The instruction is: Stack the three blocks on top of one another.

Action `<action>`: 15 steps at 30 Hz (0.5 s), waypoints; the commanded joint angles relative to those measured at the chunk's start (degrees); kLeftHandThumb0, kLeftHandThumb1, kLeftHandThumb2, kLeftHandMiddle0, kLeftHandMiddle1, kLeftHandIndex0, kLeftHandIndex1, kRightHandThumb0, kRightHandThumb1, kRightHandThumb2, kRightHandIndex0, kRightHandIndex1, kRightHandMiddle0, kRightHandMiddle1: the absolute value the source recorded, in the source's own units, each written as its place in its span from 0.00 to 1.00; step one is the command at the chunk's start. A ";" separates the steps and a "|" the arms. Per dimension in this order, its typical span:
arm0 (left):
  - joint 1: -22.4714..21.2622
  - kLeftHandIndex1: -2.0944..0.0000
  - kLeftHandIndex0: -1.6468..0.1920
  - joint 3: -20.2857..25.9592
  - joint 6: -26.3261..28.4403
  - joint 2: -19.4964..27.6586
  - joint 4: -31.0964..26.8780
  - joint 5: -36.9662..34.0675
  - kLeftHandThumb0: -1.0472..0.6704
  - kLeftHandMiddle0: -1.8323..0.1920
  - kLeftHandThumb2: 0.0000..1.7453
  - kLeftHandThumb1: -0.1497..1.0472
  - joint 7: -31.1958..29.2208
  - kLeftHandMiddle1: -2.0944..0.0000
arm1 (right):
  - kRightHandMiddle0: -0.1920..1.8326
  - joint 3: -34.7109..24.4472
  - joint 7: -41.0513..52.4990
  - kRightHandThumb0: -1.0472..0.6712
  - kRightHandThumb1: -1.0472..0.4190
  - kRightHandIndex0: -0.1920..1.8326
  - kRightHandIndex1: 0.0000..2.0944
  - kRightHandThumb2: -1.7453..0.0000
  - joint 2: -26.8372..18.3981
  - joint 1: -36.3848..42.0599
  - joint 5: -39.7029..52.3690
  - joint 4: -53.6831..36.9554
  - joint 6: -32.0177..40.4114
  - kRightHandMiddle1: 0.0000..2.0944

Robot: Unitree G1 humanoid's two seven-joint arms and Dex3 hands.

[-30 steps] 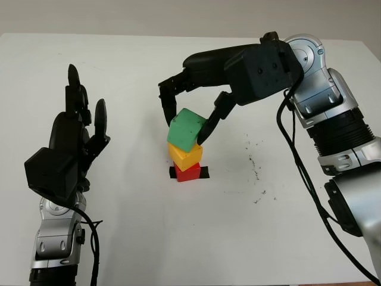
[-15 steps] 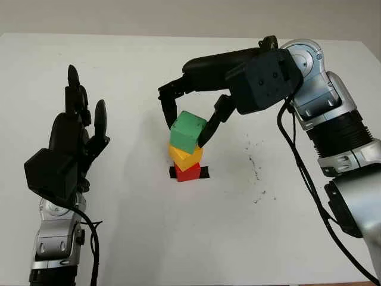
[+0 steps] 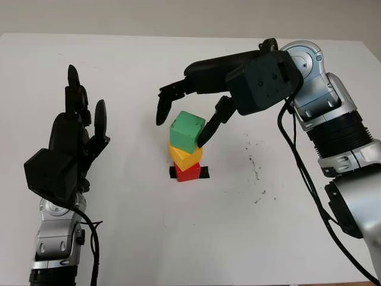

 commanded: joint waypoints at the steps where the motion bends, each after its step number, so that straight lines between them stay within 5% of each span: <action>1: 0.51 0.99 1.00 -0.05 -0.14 -0.47 -0.93 -0.28 0.16 0.99 0.37 1.00 0.08 0.97 | 0.10 0.30 0.55 0.23 0.11 0.06 0.00 0.97 -1.03 0.11 -0.24 -1.06 -0.27 0.15; 12: 0.57 0.98 0.99 -0.05 -1.19 -0.30 -0.22 0.30 0.16 0.99 0.37 1.00 0.27 0.97 | 0.00 -2.05 2.56 0.10 0.08 0.00 0.00 0.96 -2.62 -0.36 3.50 -1.03 -2.14 0.00; 15: 0.95 0.98 1.00 -0.16 -1.37 0.33 -0.19 0.60 0.16 1.00 0.38 1.00 -0.33 0.98 | 0.00 -4.79 1.67 0.04 0.03 0.00 0.00 0.93 -4.37 0.29 5.04 -3.78 2.18 0.00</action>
